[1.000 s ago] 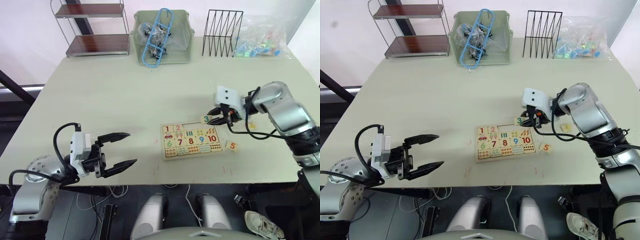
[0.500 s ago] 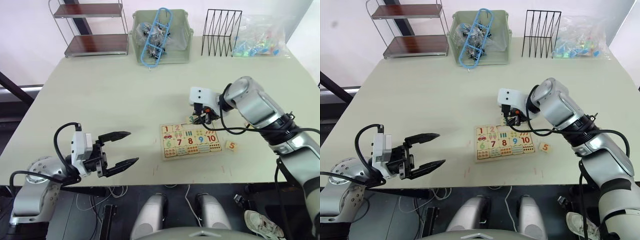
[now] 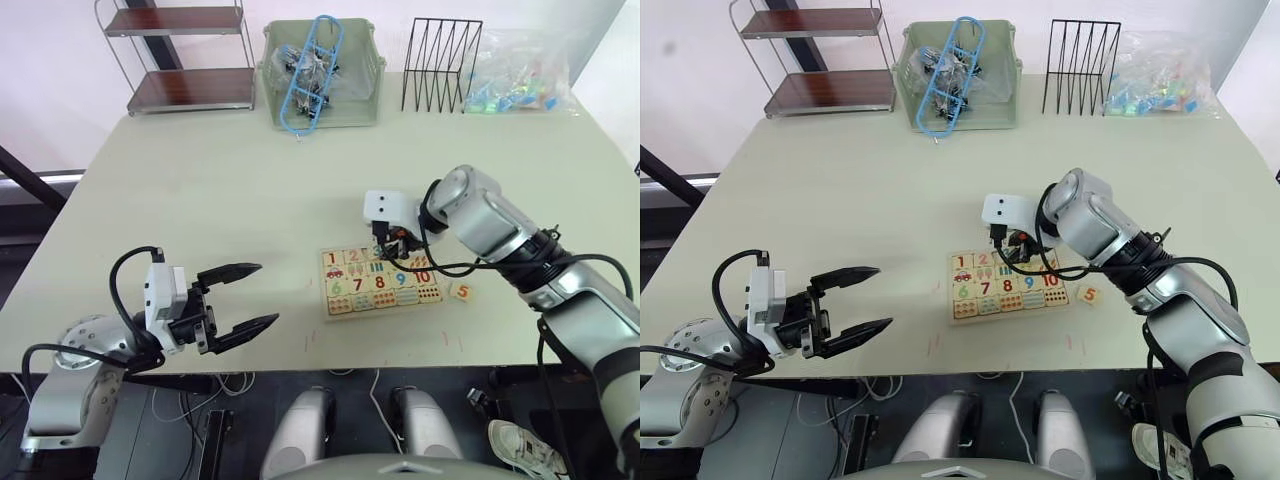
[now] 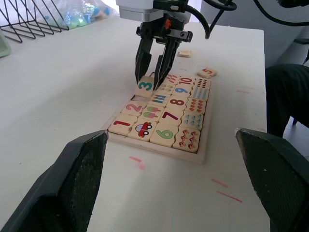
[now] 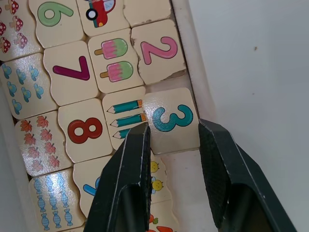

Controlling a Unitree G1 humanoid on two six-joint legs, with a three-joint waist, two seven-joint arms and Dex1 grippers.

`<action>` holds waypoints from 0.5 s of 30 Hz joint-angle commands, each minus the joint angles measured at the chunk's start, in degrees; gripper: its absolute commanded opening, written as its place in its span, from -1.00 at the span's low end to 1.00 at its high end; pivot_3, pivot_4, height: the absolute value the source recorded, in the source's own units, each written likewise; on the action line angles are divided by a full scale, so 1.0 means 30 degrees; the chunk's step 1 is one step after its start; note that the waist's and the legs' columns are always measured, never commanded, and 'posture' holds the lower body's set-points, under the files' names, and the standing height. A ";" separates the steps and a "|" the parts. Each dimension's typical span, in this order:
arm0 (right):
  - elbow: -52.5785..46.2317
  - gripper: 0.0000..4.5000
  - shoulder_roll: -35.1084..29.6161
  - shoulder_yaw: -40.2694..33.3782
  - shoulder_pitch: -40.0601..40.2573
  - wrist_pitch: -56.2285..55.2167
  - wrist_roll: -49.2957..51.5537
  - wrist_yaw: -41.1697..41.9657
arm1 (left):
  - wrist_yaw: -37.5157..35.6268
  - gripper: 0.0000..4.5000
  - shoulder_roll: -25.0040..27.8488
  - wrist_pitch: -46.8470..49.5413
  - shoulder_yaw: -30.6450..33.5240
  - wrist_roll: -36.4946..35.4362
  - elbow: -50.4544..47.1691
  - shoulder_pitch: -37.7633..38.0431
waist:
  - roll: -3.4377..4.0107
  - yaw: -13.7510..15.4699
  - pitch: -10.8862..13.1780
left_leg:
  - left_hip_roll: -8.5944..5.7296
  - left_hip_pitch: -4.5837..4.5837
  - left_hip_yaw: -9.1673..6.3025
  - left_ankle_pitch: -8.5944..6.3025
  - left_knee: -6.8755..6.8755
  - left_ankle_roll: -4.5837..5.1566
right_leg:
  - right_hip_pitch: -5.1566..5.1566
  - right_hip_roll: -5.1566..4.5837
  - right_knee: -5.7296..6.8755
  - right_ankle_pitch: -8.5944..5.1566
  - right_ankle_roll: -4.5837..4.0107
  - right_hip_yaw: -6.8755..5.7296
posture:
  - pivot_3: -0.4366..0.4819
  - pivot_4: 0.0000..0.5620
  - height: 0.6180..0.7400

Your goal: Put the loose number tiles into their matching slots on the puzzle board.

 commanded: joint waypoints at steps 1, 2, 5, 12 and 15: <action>-0.0220 -0.62 0.0110 -0.0138 -0.0605 -0.0322 -0.0258 0.0032 | 0.0045 1.00 0.0119 0.0024 0.0453 -0.0424 -0.0766 -0.0012 | 0.0000 -0.0001 0.0000 | 0.0000 0.0000 0.0000 0.0000 0.0000 0.0000 | 0.0000 0.0001 0.0000 0.0000 0.0000 0.0000 | -0.05 -0.47 0.99; -0.0163 -0.62 0.0181 -0.0154 -0.0604 -0.0360 -0.0279 -0.0004 | 0.0048 1.00 0.0138 0.0048 0.0444 -0.0422 -0.0762 -0.0040 | 0.0000 -0.0002 0.0000 | 0.0000 0.0000 0.0000 0.0000 0.0000 -0.0001 | 0.0000 0.0001 0.0000 0.0000 0.0000 0.0000 | -0.05 -0.47 0.99; 0.0005 -0.62 0.0391 -0.0204 -0.0646 -0.0464 -0.0376 -0.0115 | 0.0044 1.00 0.0185 0.0095 0.0436 -0.0421 -0.0710 -0.0159 | 0.0000 -0.0005 0.0000 | 0.0000 0.0000 0.0000 0.0000 0.0000 -0.0001 | 0.0000 0.0004 0.0000 0.0000 0.0000 -0.0001 | -0.05 -0.47 0.99; 0.0295 -0.62 0.0656 -0.0336 -0.0643 -0.0599 -0.0563 -0.0131 | 0.0080 1.00 0.0013 0.0104 0.0243 -0.0332 -0.0637 -0.0350 | 0.0000 -0.0006 0.0000 | 0.0000 0.0000 0.0000 0.0000 0.0000 -0.0003 | 0.0000 0.0007 0.0000 0.0000 0.0001 -0.0002 | -0.05 -0.47 0.99; 0.0341 -0.62 0.0679 -0.0332 -0.0611 -0.0646 -0.0638 -0.0139 | 0.0135 1.00 -0.0099 0.0109 0.0182 -0.0353 -0.0683 -0.0347 | 0.0001 -0.0006 0.0000 | 0.0001 0.0000 -0.0001 0.0001 0.0000 -0.0005 | -0.0001 0.0009 0.0001 0.0001 0.0000 -0.0001 | -0.05 -0.47 0.99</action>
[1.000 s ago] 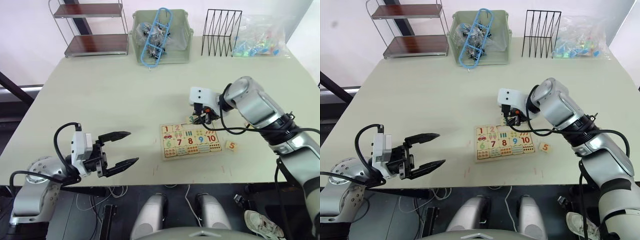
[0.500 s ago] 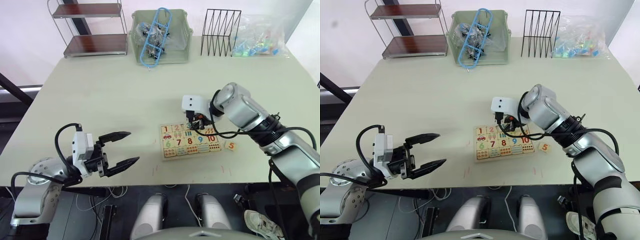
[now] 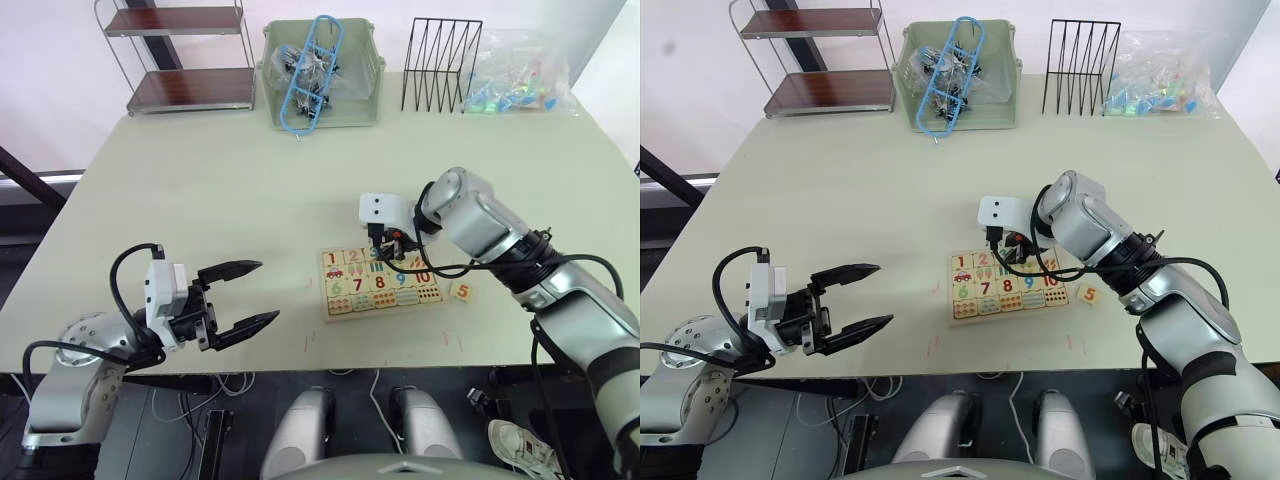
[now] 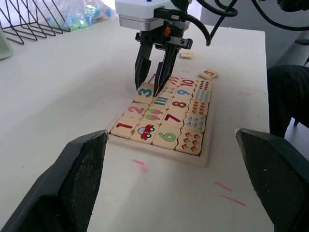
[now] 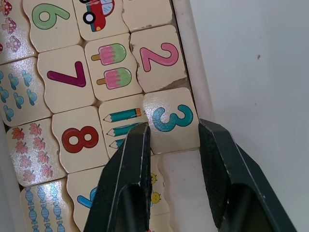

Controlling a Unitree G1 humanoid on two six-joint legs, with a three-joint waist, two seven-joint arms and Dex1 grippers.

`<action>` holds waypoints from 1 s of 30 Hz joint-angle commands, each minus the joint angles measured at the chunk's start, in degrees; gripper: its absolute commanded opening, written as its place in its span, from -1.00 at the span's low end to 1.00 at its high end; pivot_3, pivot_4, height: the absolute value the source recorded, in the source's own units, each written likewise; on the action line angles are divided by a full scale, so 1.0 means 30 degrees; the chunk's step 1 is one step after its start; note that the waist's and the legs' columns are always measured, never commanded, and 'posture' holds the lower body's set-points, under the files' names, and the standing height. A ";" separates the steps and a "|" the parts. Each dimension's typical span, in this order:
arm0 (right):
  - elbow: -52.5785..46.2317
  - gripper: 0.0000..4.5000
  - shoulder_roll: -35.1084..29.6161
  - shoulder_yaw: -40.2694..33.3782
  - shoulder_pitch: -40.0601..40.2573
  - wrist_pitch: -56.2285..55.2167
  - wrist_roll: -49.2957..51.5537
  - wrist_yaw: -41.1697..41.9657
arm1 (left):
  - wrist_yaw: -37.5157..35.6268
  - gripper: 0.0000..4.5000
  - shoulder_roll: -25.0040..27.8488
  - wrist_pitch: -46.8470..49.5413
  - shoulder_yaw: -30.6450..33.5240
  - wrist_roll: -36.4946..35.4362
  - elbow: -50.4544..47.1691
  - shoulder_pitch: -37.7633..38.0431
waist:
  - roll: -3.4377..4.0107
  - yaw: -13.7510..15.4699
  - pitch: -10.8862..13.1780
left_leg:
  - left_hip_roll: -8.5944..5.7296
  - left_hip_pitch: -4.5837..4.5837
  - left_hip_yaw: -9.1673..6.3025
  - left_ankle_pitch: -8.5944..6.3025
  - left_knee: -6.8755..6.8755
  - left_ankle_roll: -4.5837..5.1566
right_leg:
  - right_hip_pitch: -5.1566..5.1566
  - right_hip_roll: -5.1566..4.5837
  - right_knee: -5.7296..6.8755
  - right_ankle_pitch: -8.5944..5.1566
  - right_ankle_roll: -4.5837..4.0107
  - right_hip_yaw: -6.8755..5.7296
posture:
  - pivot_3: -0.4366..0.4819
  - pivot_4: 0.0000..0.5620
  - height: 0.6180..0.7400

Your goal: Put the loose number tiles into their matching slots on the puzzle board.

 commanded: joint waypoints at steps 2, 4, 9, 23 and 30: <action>-0.0257 -0.62 0.0059 -0.0339 -0.0625 -0.0243 -0.0186 -0.0017 | 0.0120 1.00 -0.0103 -0.0061 0.0221 -0.0362 -0.0680 -0.0077 | 0.0000 -0.0001 0.0000 | 0.0000 0.0000 0.0000 0.0000 0.0000 -0.0001 | 0.0000 0.0000 0.0000 0.0000 0.0000 0.0000 | -0.05 -0.47 0.99; -0.0224 -0.62 0.0048 -0.0327 -0.0625 -0.0303 -0.0203 0.0049 | 0.0121 1.00 -0.0135 -0.0077 0.0247 -0.0373 -0.0664 -0.0060 | 0.0000 -0.0002 0.0000 | 0.0000 0.0000 -0.0001 -0.0001 0.0000 -0.0001 | 0.0000 0.0000 0.0000 0.0000 0.0000 -0.0001 | -0.05 -0.47 0.99; -0.0139 -0.62 0.0012 -0.0260 -0.0573 -0.0557 -0.0220 0.0221 | 0.0055 1.00 -0.0188 -0.0120 0.0262 -0.0341 -0.0631 0.0025 | 0.0000 -0.0002 0.0000 | 0.0000 0.0000 0.0000 -0.0001 0.0000 -0.0001 | 0.0001 0.0000 0.0000 0.0000 0.0000 -0.0001 | -0.05 -0.47 0.99; 0.0440 -0.62 0.0168 -0.0361 -0.0583 -0.1011 -0.0240 0.0426 | -0.0020 1.00 -0.0319 -0.0316 0.0169 -0.0136 -0.0417 -0.0056 | 0.0000 -0.0003 0.0000 | 0.0000 0.0000 -0.0001 0.0000 0.0000 -0.0003 | 0.0001 0.0002 0.0000 0.0000 0.0000 -0.0001 | -0.05 -0.47 0.99; 0.0349 -0.62 0.0051 -0.0332 -0.0368 -0.1109 -0.0199 0.0614 | 0.0007 1.00 -0.0472 -0.0391 0.0118 -0.0066 -0.0369 -0.0097 | 0.0000 -0.0002 0.0000 | 0.0000 0.0001 -0.0002 0.0000 0.0000 -0.0004 | 0.0001 0.0002 0.0000 0.0000 0.0000 -0.0001 | -0.05 -0.47 0.99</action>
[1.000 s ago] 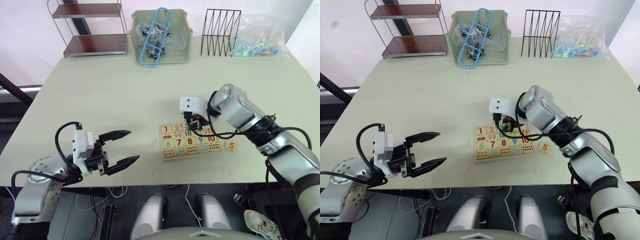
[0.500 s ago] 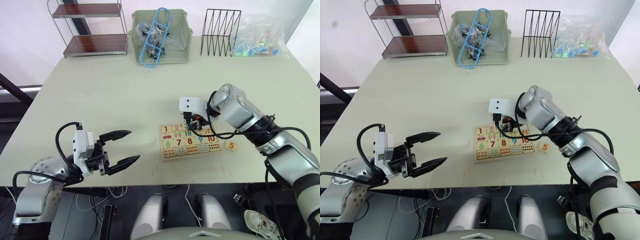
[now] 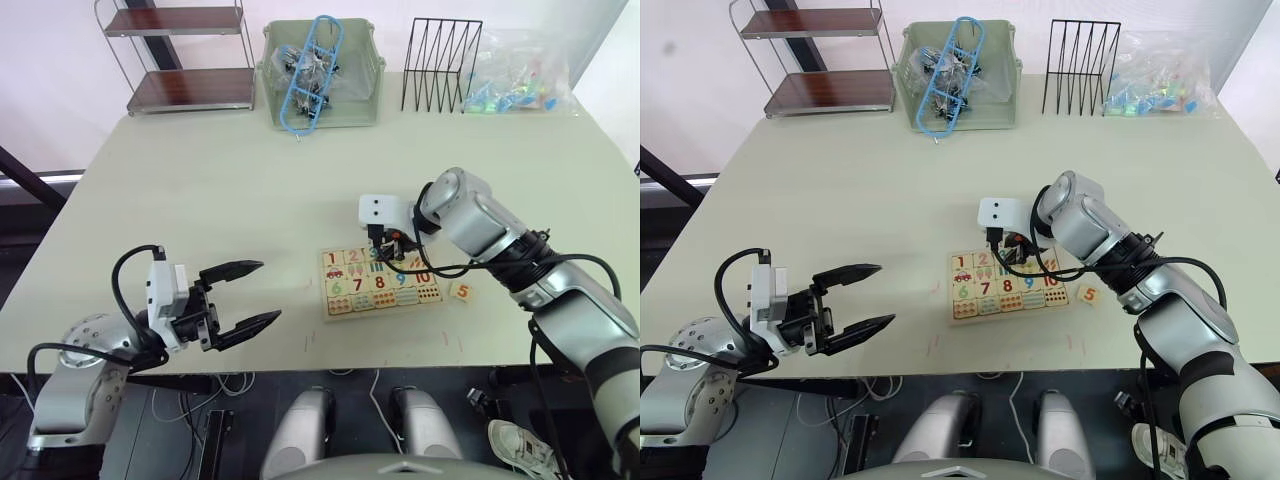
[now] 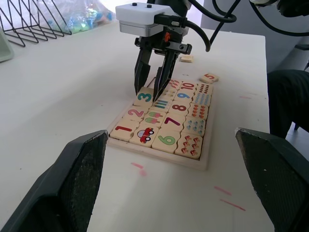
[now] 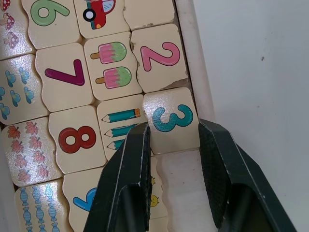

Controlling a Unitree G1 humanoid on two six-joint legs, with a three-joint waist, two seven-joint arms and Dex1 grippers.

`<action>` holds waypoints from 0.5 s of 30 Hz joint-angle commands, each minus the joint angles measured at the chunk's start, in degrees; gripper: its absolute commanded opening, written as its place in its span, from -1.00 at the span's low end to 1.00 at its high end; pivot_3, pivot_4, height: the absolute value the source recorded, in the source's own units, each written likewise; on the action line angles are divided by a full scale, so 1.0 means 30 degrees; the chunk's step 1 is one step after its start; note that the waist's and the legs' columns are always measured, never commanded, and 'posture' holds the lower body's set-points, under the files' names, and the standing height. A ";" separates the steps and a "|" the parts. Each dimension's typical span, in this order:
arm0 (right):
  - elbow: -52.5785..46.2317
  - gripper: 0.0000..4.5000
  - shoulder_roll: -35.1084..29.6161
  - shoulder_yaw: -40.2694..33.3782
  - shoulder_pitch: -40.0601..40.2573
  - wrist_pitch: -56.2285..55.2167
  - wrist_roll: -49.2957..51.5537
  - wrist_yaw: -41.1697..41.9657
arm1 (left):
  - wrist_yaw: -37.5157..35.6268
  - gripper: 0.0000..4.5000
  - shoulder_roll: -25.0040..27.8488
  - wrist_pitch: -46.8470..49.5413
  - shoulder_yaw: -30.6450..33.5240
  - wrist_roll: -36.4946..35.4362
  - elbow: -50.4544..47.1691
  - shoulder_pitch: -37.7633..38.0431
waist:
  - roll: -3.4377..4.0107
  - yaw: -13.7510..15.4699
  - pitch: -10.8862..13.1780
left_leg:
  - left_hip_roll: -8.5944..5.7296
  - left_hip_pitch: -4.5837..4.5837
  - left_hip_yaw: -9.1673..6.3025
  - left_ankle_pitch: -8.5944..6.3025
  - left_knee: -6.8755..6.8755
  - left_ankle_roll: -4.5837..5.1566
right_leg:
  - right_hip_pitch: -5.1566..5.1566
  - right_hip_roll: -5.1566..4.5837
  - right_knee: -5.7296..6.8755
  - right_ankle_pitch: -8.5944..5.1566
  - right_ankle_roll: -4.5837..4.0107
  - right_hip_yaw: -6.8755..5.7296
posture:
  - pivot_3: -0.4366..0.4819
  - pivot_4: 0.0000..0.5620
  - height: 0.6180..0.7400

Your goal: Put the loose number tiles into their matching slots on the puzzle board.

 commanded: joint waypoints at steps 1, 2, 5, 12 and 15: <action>-0.0238 -0.62 -0.0100 -0.0292 -0.0360 -0.0278 -0.0055 0.0259 | 0.0024 1.00 -0.0064 -0.0349 0.0133 -0.0104 -0.0370 -0.0084 | 0.0000 0.0000 0.0000 | 0.0000 0.0000 0.0001 0.0000 0.0000 0.0000 | 0.0000 0.0000 0.0000 0.0000 0.0000 0.0000 | -0.05 -0.47 0.99; -0.0236 -0.62 -0.0116 -0.0284 -0.0361 -0.0307 -0.0062 0.0288 | 0.0027 1.00 -0.0081 -0.0359 0.0130 -0.0100 -0.0369 -0.0076 | 0.0000 0.0000 0.0000 | 0.0000 0.0000 0.0001 -0.0001 0.0000 0.0000 | 0.0000 0.0000 0.0000 0.0000 0.0000 0.0001 | -0.05 -0.47 0.99; -0.0261 -0.62 -0.0198 -0.0262 -0.0362 -0.0445 -0.0080 0.0418 | 0.0032 1.00 -0.0123 -0.0390 0.0132 -0.0104 -0.0368 -0.0043 | 0.0000 0.0001 0.0000 | 0.0000 0.0000 0.0000 -0.0001 0.0000 0.0000 | 0.0000 0.0000 0.0000 0.0000 0.0000 0.0000 | -0.05 -0.47 0.99; -0.0098 0.97 -0.0220 -0.0398 -0.0413 -0.0775 -0.0116 0.0596 | -0.0013 1.00 -0.0218 -0.0464 0.0160 -0.0066 -0.0291 0.0017 | 0.0000 -0.0001 0.0000 | 0.0000 0.0000 0.0000 -0.0001 0.0000 0.0000 | 0.0000 0.0000 0.0000 0.0000 0.0000 0.0000 | -0.05 -0.47 0.99; -0.0130 0.97 -0.0249 -0.0466 -0.0400 -0.0802 -0.0100 0.0651 | -0.0067 1.00 -0.0224 -0.0511 0.0212 -0.0087 -0.0268 0.0086 | 0.0000 0.0001 0.0000 | 0.0000 0.0000 0.0000 -0.0001 0.0000 -0.0001 | 0.0000 0.0000 0.0000 0.0000 0.0000 0.0001 | -0.05 -0.47 0.99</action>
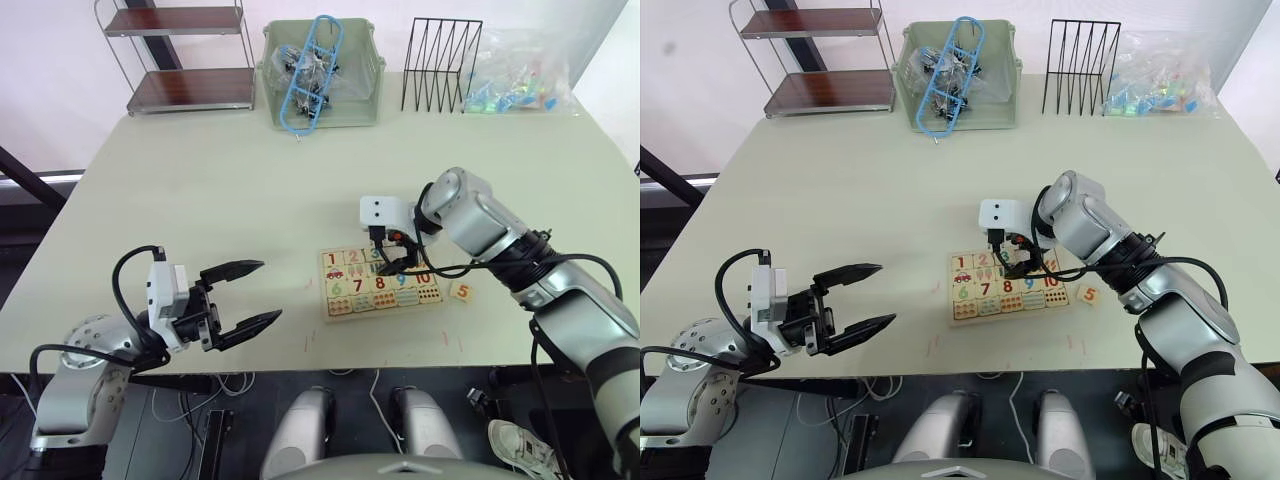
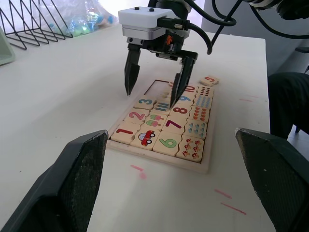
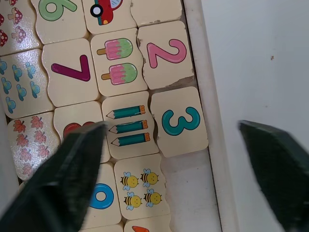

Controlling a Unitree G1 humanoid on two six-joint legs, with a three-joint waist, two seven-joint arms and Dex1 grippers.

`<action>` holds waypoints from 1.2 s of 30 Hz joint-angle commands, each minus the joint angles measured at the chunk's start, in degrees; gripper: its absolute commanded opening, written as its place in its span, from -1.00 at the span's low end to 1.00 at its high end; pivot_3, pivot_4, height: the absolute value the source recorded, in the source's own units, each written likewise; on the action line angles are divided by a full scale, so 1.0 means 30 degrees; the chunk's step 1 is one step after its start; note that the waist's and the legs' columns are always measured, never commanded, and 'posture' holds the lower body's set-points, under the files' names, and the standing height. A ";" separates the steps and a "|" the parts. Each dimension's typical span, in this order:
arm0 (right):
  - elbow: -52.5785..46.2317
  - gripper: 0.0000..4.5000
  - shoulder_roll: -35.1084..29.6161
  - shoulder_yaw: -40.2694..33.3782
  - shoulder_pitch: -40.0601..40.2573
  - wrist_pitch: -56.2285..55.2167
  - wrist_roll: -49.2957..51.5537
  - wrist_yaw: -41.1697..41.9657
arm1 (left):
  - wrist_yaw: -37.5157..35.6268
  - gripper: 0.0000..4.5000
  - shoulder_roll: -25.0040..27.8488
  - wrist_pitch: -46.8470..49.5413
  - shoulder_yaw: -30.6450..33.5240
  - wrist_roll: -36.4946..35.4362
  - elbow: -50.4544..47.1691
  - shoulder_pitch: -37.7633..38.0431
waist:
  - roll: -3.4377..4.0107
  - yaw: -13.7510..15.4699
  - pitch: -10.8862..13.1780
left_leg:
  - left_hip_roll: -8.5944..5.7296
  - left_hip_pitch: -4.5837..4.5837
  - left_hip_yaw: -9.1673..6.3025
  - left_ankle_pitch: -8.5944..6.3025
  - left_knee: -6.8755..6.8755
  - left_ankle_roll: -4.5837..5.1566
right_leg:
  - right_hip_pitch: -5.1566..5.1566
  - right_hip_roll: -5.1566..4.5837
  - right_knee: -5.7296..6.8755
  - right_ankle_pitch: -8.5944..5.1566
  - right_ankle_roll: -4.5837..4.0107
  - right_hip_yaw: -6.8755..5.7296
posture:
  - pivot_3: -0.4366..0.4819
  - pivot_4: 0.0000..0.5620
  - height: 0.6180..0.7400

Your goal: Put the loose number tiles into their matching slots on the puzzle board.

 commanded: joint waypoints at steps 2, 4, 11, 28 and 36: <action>-0.0329 0.97 -0.0256 -0.0668 -0.0386 -0.0348 0.0057 0.0156 | -0.0113 1.00 0.0002 -0.0426 0.0245 -0.0100 -0.0206 0.0101 | 0.0000 0.0001 0.0000 | 0.0000 0.0000 0.0000 0.0000 0.0000 0.0000 | 0.0000 0.0000 0.0000 0.0000 0.0000 0.0000 | -0.05 -0.47 0.99; -0.0420 0.97 -0.0368 -0.0860 -0.0338 -0.0372 0.0174 0.0150 | -0.0153 1.00 0.0009 -0.0463 0.0293 -0.0120 -0.0196 0.0157 | 0.0000 0.0009 0.0000 | 0.0000 0.0000 0.0000 0.0000 0.0000 -0.0001 | 0.0000 -0.0001 0.0000 0.0000 0.0000 -0.0001 | -0.05 -0.47 0.99; -0.1004 0.97 -0.0977 -0.2054 0.0223 -0.0318 0.0923 -0.0025 | -0.0322 1.00 0.0074 -0.0584 0.0327 -0.0118 -0.0004 0.0154 | 0.0000 0.0017 0.0000 | 0.0001 -0.0001 0.0000 -0.0001 0.0000 0.0000 | 0.0000 -0.0002 0.0000 0.0000 0.0000 0.0000 | -0.05 -0.47 0.99; -0.1387 -0.98 -0.0465 -0.7408 0.4146 -0.4063 0.4623 -0.2299 | -0.0340 1.00 0.0216 -0.0404 -0.0089 -0.0010 0.0167 -0.0684 | -0.0002 0.0033 0.0000 | 0.0005 0.0000 0.0003 -0.0001 -0.0002 0.0004 | 0.0004 -0.0001 0.0000 0.0001 -0.0001 0.0008 | -0.05 -0.47 0.99; -0.1542 -0.98 0.0441 -0.9039 0.5633 -0.5377 0.6009 -0.3594 | -0.0409 1.00 0.0236 -0.0471 -0.0061 0.0042 0.0120 -0.0651 | -0.0004 0.0046 -0.0001 | 0.0005 -0.0001 0.0007 0.0000 -0.0004 0.0004 | 0.0006 -0.0001 0.0000 0.0001 -0.0001 0.0015 | -0.05 -0.47 0.99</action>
